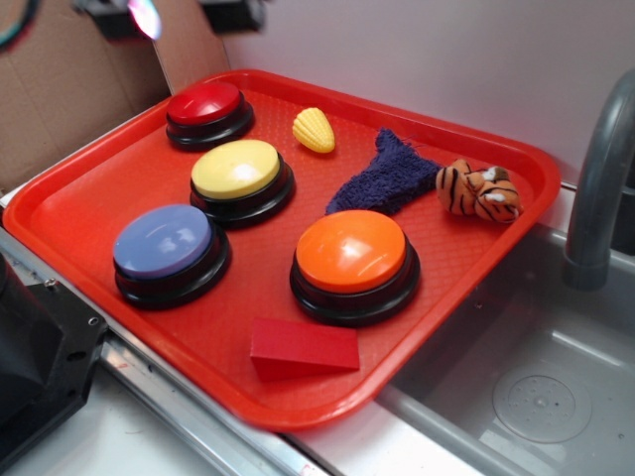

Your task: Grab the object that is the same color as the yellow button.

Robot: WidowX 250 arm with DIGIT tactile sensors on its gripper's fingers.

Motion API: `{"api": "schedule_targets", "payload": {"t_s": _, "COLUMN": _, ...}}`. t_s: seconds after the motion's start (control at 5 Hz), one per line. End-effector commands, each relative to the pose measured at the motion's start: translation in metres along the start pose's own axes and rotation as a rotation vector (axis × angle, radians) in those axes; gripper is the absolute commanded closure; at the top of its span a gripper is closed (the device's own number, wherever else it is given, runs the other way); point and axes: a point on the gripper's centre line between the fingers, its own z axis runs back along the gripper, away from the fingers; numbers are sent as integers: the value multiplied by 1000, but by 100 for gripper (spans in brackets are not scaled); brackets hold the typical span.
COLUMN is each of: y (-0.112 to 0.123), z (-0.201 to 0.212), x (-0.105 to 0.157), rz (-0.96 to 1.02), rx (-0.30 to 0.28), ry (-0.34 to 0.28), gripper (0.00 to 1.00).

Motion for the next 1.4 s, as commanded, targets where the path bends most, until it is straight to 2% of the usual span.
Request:
{"api": "schedule_targets", "payload": {"t_s": 0.0, "y": -36, "z": -45, "x": 32, "rz": 75, "rx": 19, "ry": -46, "gripper": 0}}
{"api": "schedule_targets", "payload": {"t_s": 0.2, "y": -42, "z": -66, "x": 51, "rz": 78, "rx": 64, "ry": -56, "gripper": 0}}
{"api": "schedule_targets", "payload": {"t_s": 0.4, "y": -38, "z": -81, "x": 63, "rz": 79, "rx": 96, "ry": -57, "gripper": 0}}
{"api": "schedule_targets", "payload": {"t_s": 0.6, "y": -20, "z": -99, "x": 72, "rz": 68, "rx": 166, "ry": -66, "gripper": 0}}
{"api": "schedule_targets", "payload": {"t_s": 0.8, "y": -5, "z": -115, "x": 81, "rz": 73, "rx": 181, "ry": -51, "gripper": 0}}
{"api": "schedule_targets", "payload": {"t_s": 1.0, "y": -10, "z": -135, "x": 83, "rz": 53, "rx": 131, "ry": -18, "gripper": 0}}
{"api": "schedule_targets", "payload": {"t_s": 1.2, "y": -26, "z": -155, "x": 72, "rz": 51, "rx": -19, "ry": 77, "gripper": 0}}
